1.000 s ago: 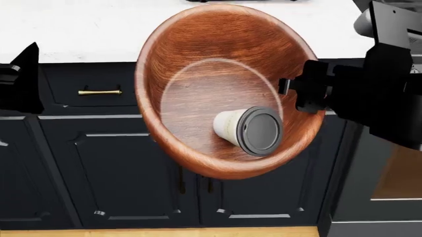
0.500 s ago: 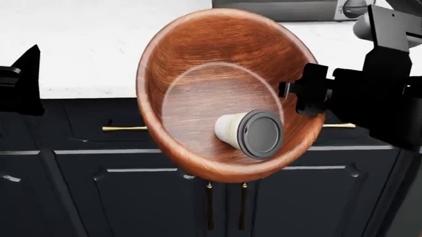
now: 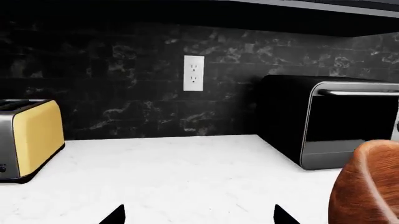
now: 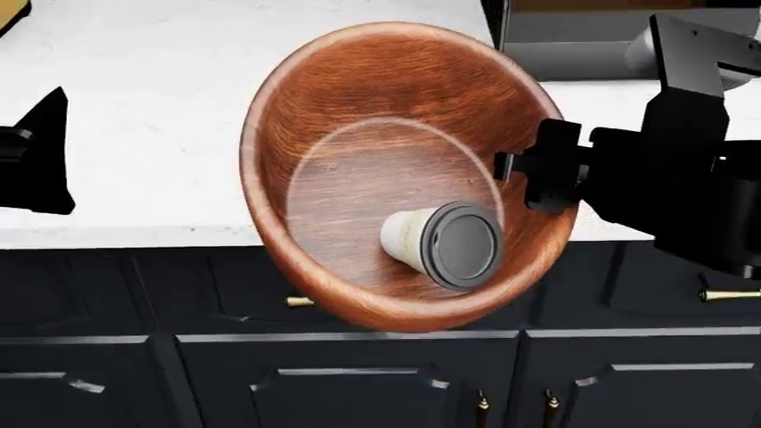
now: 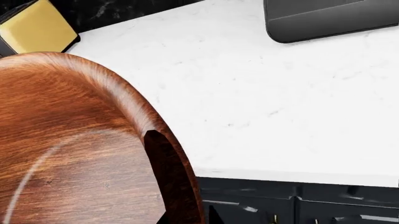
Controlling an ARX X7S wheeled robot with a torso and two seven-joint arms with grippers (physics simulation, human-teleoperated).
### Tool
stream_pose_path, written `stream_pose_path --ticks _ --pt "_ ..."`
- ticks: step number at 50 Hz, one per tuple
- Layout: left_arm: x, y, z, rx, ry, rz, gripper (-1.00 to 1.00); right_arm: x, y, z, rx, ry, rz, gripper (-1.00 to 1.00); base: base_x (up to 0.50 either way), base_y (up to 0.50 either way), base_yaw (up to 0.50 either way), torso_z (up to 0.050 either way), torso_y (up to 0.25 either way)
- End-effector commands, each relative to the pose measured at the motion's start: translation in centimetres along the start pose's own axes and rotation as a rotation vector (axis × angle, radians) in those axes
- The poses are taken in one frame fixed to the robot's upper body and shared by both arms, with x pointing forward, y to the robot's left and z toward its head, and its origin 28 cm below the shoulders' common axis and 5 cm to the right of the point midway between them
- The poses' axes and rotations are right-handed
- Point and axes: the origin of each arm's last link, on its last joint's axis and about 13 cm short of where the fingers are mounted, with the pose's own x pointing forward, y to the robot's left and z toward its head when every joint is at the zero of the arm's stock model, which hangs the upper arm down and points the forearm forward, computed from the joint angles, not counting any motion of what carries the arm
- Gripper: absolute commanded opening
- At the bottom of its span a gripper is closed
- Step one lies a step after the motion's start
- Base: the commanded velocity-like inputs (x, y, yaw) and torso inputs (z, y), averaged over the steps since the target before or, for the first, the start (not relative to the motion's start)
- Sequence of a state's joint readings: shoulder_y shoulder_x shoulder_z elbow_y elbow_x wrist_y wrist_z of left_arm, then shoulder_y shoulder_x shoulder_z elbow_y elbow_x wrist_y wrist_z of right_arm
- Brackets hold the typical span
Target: Place the cup inside the bowl on the dining table and move the bowl to any counter.
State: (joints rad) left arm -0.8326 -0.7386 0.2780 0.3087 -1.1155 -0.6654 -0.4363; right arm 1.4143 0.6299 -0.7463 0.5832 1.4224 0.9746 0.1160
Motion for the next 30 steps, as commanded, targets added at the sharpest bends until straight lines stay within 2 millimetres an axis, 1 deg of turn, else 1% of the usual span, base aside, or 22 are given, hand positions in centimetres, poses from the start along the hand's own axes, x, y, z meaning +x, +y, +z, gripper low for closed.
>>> stream_pose_path --ticks 1,7,13,17,18,26,30 --pt "-0.1 0.2 -0.1 -0.003 0.001 0.002 1.0 0.1 0.3 0.3 0.012 -0.018 0.032 -1.0 0.39 0.47 0.0 0.0 0.01" --pt "0.1 -0.1 -0.2 -0.003 0.002 0.0 1.0 0.3 0.2 0.0 0.021 -0.017 0.032 -1.0 0.39 0.46 0.0 0.0 0.0" --pt "0.0 0.0 -0.3 -0.003 0.003 0.001 1.0 0.4 0.2 -0.1 0.031 -0.019 0.034 -1.0 0.39 0.46 0.0 0.002 0.002" --pt "-0.2 0.2 -0.1 -0.001 0.001 0.003 1.0 0.8 0.1 -0.3 0.034 -0.015 0.038 -1.0 0.39 0.46 0.0 0.0 0.003" --pt "-0.1 -0.3 -0.2 0.001 0.0 0.004 1.0 0.8 0.1 -0.3 0.034 -0.014 0.037 -1.0 0.39 0.46 0.0 0.0 0.0" --pt "0.1 -0.7 -0.7 0.0 0.011 -0.017 1.0 1.8 -0.2 -0.6 0.061 -0.017 0.032 -1.0 0.39 0.45 0.0 0.0 0.001" --pt "0.1 -1.0 -0.8 0.001 0.013 -0.023 1.0 1.7 -0.1 -0.4 0.082 -0.018 0.017 -1.0 0.38 0.26 0.0 0.0 0.0"
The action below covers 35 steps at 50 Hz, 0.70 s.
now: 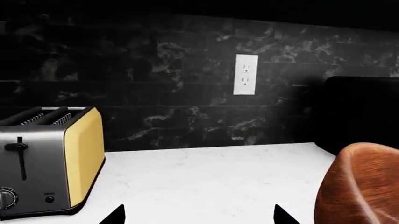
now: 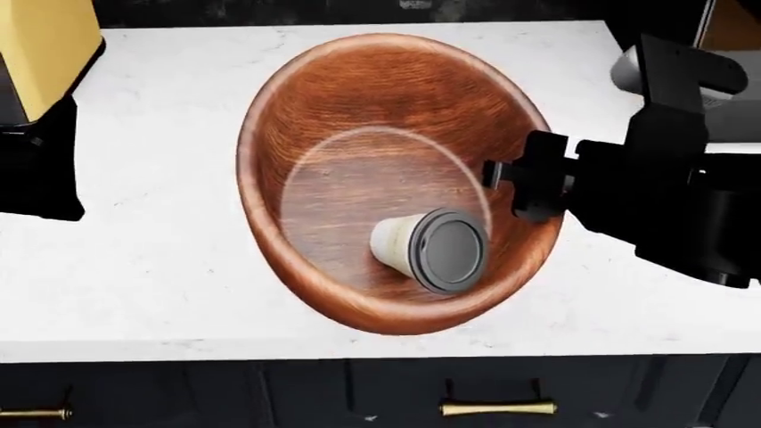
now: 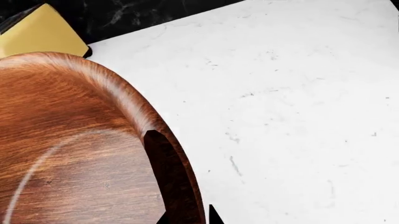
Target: Place the cup inside the bowl on the dining table and move the bowl to any counter.
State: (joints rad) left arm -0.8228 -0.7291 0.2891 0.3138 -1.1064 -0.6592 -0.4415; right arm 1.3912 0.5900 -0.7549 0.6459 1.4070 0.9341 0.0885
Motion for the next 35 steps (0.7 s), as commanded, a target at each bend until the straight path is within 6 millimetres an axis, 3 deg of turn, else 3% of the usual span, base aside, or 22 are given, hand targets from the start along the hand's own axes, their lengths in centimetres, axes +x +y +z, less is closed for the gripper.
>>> stream_pose_path --ticks 1,19,35 --pt "0.0 -0.7 -0.4 0.001 0.008 -0.022 1.0 0.3 0.0 0.6 0.05 -0.032 0.005 -1.0 0.37 0.12 0.0 0.0 0.0" --pt "-0.4 -0.1 -0.6 -0.001 0.017 -0.019 1.0 3.9 -0.7 1.7 0.05 -0.021 -0.067 -1.0 0.02 0.0 0.0 0.0 0.001" --pt "-0.4 0.1 -0.9 -0.004 0.02 -0.008 1.0 6.4 1.2 -0.6 0.071 0.028 -0.081 -1.0 0.0 0.0 0.0 0.001 0.0"
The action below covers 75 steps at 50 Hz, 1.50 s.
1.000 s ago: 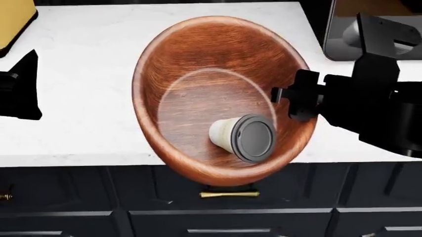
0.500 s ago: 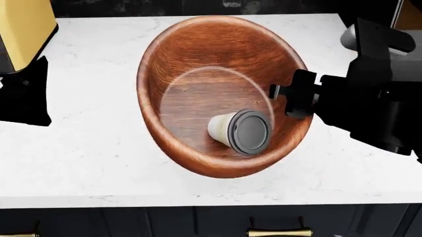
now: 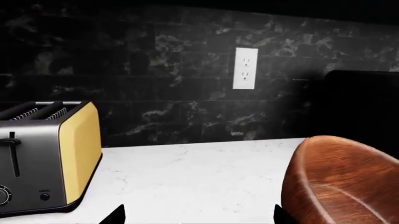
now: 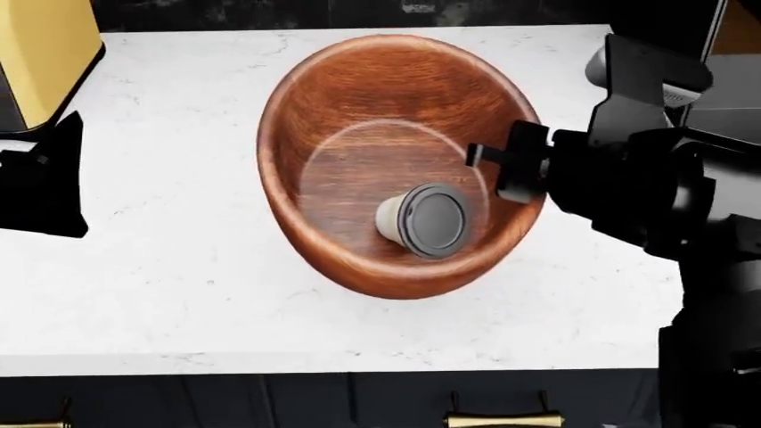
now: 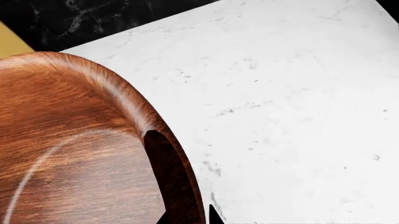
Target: Place the cup inside the bowl on the dining table and move the bowl to any counter.
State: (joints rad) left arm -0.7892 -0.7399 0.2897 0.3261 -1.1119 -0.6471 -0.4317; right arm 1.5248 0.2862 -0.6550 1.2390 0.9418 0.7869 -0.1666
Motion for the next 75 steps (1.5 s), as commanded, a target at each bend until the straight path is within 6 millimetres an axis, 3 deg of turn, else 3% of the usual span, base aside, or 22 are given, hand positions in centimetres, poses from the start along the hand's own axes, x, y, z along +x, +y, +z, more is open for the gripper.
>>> stream_pose_path --ticks 1,31,44,45,75 --pt "0.0 0.1 -0.3 -0.002 0.004 0.006 1.0 1.5 1.5 -1.2 0.03 0.031 0.017 -1.0 0.0 0.0 0.0 0.0 0.0" --pt "0.1 -0.4 -0.9 -0.01 0.013 0.011 1.0 2.9 1.4 -4.5 0.037 0.123 -0.018 -1.0 0.0 0.0 0.0 0.0 0.0" --pt "0.1 -0.3 -0.9 -0.017 0.013 0.009 1.0 2.5 1.7 -3.1 0.04 0.074 -0.019 -1.0 0.0 0.0 0.0 0.0 0.0" --pt "0.1 -0.3 -0.9 -0.017 0.014 0.009 1.0 2.5 1.7 -3.1 0.042 0.07 -0.019 1.0 0.0 0.0 0.0 0.0 0.0" --pt "0.1 -0.3 -0.9 -0.013 0.001 -0.008 1.0 1.9 1.0 -0.4 -0.014 -0.134 -0.1 1.0 0.0 0.0 0.0 0.0 0.0"
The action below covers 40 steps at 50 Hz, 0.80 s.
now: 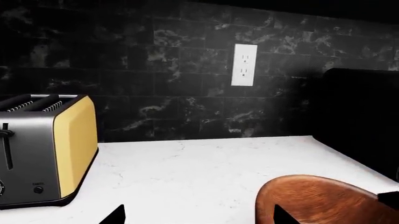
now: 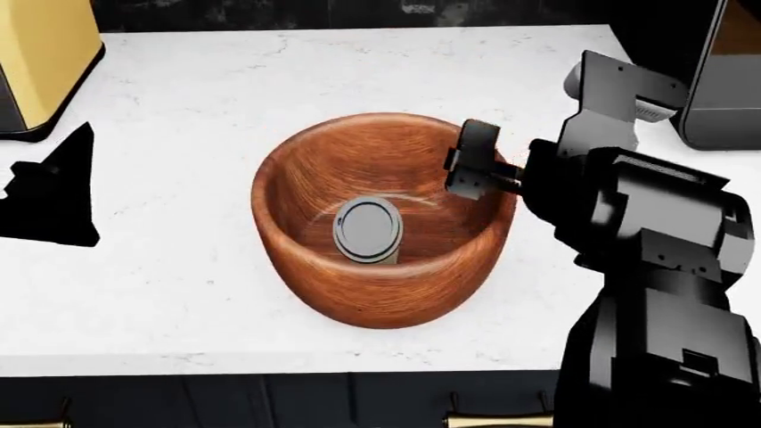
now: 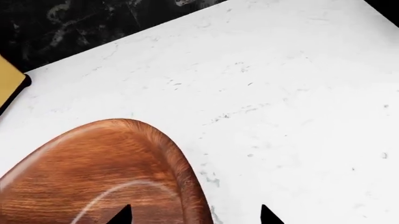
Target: Place the cup inside the bowl on the dining table and move the bowl to any counter.
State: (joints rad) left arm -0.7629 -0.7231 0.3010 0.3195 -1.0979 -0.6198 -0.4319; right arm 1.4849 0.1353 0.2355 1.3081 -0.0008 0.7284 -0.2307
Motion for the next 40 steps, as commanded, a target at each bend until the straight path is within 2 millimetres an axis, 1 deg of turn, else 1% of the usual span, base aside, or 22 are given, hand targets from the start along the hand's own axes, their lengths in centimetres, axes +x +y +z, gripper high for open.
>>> stream_pose_path --ticks 1,3,4,5,6,7,8,9,10,11,12,13,14,15,16,19,26,30,34,36,38,40 --pt "0.0 0.0 0.0 0.004 -0.007 -0.007 1.0 -0.3 -0.3 1.4 -0.05 -0.092 -0.03 1.0 0.0 0.0 0.0 0.0 0.0" --pt "0.0 0.0 0.0 -0.005 -0.01 0.01 1.0 -0.5 -0.4 2.2 -0.065 -0.148 0.003 1.0 0.0 0.0 0.0 0.0 0.0" --pt "-0.3 -0.8 0.0 -0.022 0.121 -0.249 1.0 -0.7 -0.5 2.7 -0.088 -0.185 0.005 1.0 0.0 0.0 0.0 0.0 0.0" --pt "-1.5 -4.0 0.4 -0.059 0.066 -0.523 1.0 -0.9 -0.6 3.3 -0.084 -0.216 0.019 1.0 0.0 0.0 0.0 0.0 0.0" --pt "0.0 -3.7 0.5 -0.09 0.059 -0.314 1.0 -1.2 -0.6 3.9 -0.1 -0.245 0.022 1.0 0.0 0.0 0.0 0.0 0.0" --pt "-2.0 -8.0 -3.5 -0.032 0.193 -0.541 1.0 -1.7 -0.7 3.9 -0.102 -0.25 0.026 1.0 0.0 0.0 0.0 0.0 0.0" --pt "-4.6 -13.4 -5.3 -0.069 0.095 -0.506 1.0 -2.1 -0.9 3.2 -0.095 -0.222 0.03 1.0 0.0 0.0 0.0 0.0 0.0" --pt "-5.8 -17.9 -6.0 -0.182 0.02 -0.409 1.0 -3.0 -0.8 3.4 -0.104 -0.245 0.031 1.0 0.0 0.0 0.0 0.0 0.0" --pt "-2.2 -12.9 -5.3 -0.122 0.079 -0.452 1.0 -3.8 -0.8 3.1 -0.124 -0.267 0.034 1.0 0.0 0.0 0.0 0.0 0.0" --pt "0.2 -7.1 -3.2 -0.103 0.17 -0.483 1.0 -4.7 -0.7 3.0 -0.161 -0.291 0.03 1.0 0.0 0.0 0.0 0.0 0.0" --pt "2.0 -0.5 1.1 -0.093 0.068 -0.379 1.0 -5.3 -0.8 2.4 -0.164 -0.3 0.037 1.0 0.0 0.0 0.0 0.0 0.0" --pt "2.3 0.4 1.7 -0.122 0.03 -0.363 1.0 -5.8 -0.9 2.0 -0.161 -0.304 0.039 1.0 0.0 0.0 0.0 0.0 0.0" --pt "2.7 -0.5 1.8 -0.07 0.036 -0.366 1.0 -6.6 -1.0 1.5 -0.182 -0.312 0.056 1.0 0.0 0.0 0.0 0.0 0.0" --pt "2.6 -1.2 1.7 -0.044 0.034 -0.367 1.0 -6.9 -1.0 1.4 -0.186 -0.315 0.057 1.0 0.0 0.0 0.0 0.0 0.0" --pt "2.2 -2.1 1.7 -0.038 0.024 -0.371 1.0 -7.8 -0.9 1.3 -0.213 -0.33 0.068 1.0 0.0 0.0 0.0 0.0 0.0" --pt "2.4 -2.3 2.4 -0.034 0.01 -0.369 1.0 -9.5 -0.6 1.3 -0.242 -0.362 0.08 1.0 0.0 0.0 0.0 0.0 0.0" --pt "1.7 -2.4 2.8 -0.035 -0.014 -0.353 1.0 -14.3 -0.3 0.5 -0.294 -0.421 0.069 1.0 0.0 0.0 0.0 0.0 0.0" --pt "1.4 -2.1 3.3 -0.038 -0.021 -0.347 1.0 -15.8 -0.3 0.4 -0.303 -0.428 0.073 1.0 0.0 0.0 0.0 0.0 0.0" --pt "1.2 -1.9 3.4 -0.041 -0.024 -0.337 1.0 -16.4 -0.5 0.5 -0.302 -0.44 0.076 1.0 0.0 0.0 0.0 0.0 0.0" --pt "1.1 -1.9 3.8 -0.049 -0.025 -0.335 1.0 -17.4 -0.7 0.9 -0.293 -0.455 0.003 1.0 0.0 0.0 0.0 0.0 0.0" --pt "0.9 -2.0 4.1 -0.052 -0.032 -0.336 1.0 -18.2 0.3 0.8 -0.316 -0.453 0.092 1.0 0.0 0.0 0.0 0.0 0.0" --pt "0.8 -2.1 4.7 -0.06 -0.037 -0.336 1.0 -18.6 0.5 1.1 -0.318 -0.47 0.091 1.0 0.0 0.0 0.0 0.0 0.0"
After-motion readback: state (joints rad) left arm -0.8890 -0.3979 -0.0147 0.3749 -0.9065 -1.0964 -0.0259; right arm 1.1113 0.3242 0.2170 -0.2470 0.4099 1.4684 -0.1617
